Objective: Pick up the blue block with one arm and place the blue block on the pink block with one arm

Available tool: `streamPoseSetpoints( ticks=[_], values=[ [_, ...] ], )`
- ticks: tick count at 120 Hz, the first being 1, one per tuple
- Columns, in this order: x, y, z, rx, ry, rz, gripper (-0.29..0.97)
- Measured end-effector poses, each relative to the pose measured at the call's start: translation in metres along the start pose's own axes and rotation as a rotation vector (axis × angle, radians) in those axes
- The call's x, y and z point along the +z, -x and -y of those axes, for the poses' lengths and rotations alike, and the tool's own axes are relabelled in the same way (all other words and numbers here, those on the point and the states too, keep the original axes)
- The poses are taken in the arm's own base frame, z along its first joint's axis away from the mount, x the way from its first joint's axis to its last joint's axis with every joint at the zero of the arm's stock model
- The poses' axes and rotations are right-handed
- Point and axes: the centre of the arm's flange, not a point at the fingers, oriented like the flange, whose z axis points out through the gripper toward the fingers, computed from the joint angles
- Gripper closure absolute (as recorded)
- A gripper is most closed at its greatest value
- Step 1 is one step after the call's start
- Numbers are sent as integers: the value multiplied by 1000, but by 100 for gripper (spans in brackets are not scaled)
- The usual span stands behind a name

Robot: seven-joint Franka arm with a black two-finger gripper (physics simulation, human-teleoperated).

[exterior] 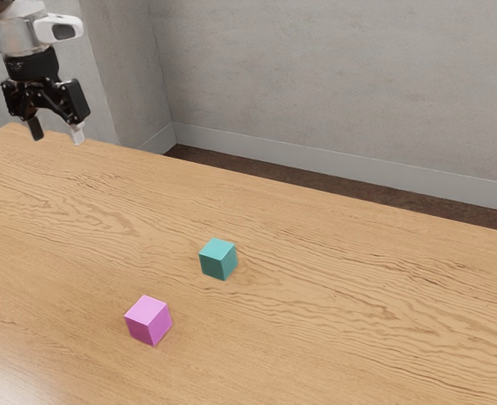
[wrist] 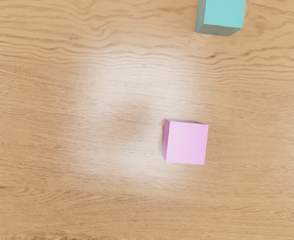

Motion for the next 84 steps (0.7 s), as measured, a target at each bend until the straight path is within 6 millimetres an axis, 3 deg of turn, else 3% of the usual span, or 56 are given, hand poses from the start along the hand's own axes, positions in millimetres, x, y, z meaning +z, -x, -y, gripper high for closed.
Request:
streamPoseSetpoints(
  ticks=[19, 31, 38, 50, 62, 71, 84],
  values=[
    [17, -7, 7, -113, -5, 32, 0],
    [38, -25, -6, -151, -25, 71, 0],
    [72, -50, -21, -164, -49, 123, 0],
    [151, -104, -47, -155, -92, 188, 0],
    [207, -140, -52, -137, -108, 179, 0],
    [229, -156, -59, -111, -110, 141, 0],
    [247, -172, -62, -90, -96, 87, 0]
  ],
)
